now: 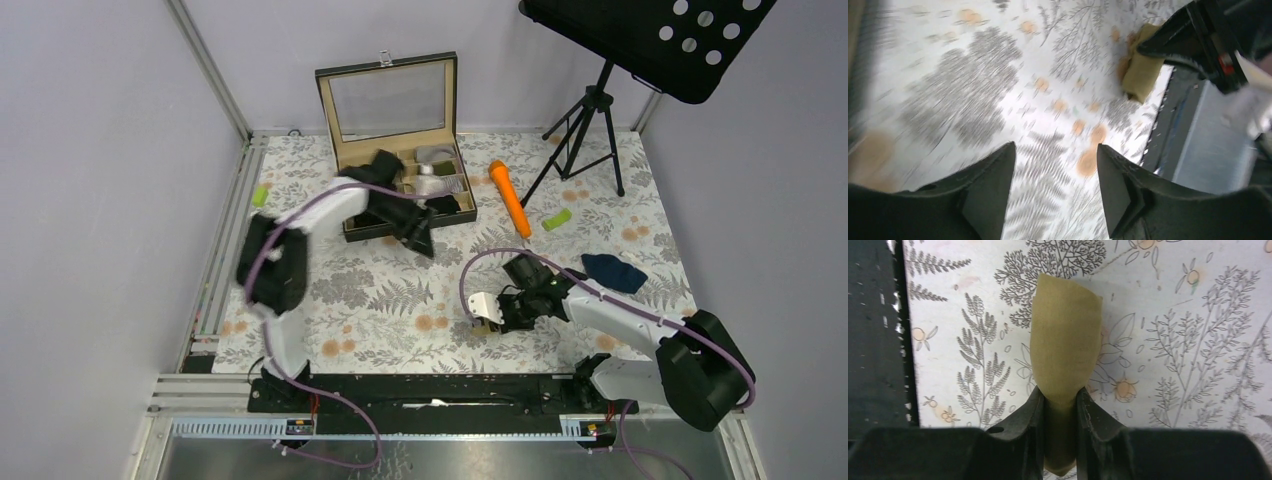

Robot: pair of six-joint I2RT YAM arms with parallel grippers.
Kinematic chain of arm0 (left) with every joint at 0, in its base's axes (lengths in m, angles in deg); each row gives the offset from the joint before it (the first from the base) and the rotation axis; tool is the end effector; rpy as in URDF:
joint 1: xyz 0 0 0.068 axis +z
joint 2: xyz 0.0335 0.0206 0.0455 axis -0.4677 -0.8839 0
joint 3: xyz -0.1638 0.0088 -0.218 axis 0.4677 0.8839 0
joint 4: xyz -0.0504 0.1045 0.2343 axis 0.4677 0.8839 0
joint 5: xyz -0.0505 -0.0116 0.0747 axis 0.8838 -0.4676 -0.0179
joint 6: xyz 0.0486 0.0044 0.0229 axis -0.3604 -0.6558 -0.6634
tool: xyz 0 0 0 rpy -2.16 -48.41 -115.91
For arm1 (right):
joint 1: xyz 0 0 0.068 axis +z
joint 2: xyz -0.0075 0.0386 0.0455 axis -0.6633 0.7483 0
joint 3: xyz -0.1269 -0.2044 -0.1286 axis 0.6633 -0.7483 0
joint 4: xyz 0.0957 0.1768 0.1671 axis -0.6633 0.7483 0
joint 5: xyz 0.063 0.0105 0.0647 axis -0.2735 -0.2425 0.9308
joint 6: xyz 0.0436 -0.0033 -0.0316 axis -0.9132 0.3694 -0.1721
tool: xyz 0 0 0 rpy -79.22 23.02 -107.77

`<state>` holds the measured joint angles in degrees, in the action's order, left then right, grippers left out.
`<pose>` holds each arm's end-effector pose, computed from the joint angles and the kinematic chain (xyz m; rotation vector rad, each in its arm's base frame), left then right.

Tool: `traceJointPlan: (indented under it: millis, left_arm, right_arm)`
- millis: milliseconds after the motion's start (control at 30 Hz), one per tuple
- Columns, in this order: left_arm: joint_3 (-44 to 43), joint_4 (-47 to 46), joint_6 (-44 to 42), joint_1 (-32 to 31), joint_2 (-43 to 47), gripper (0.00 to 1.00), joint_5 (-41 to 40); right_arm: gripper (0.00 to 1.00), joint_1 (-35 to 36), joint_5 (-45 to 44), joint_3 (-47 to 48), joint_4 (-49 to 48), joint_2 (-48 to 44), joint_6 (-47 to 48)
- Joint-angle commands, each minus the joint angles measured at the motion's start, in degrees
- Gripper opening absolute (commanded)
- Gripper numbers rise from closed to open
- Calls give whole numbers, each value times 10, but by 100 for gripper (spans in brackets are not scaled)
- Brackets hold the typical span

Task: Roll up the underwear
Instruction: Roll the underwear to the center of the board.

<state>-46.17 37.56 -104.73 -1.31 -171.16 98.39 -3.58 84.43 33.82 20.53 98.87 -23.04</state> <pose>0.3416 -0.2221 0.2011 1.1838 2.4187 -1.2893 0.1542 0.1376 0.1641 -2.0736 1.5658 0.3773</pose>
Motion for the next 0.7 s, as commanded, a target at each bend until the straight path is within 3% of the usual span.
traceJointPlan:
  millis: [0,133,300,433,567,667]
  left_arm:
    - [160,-155,-74,23,253,63,-78]
    - [336,-320,-33,22,414,67,-169]
    - [413,-335,-42,10,526,63,-197]
    - [443,-276,-103,-35,597,62,-172]
    - [456,-239,-185,-127,595,63,-172]
    - [459,-300,-201,-193,540,63,-191]
  right_arm:
    - [0,7,48,20,34,18,-57]
    - [0,2,64,38,22,44,-75]
    - [0,-9,96,82,50,100,-96]
    - [0,-29,119,111,85,167,-88]
    - [0,-85,161,166,146,268,-75]
    - [0,-120,177,193,167,322,-66]
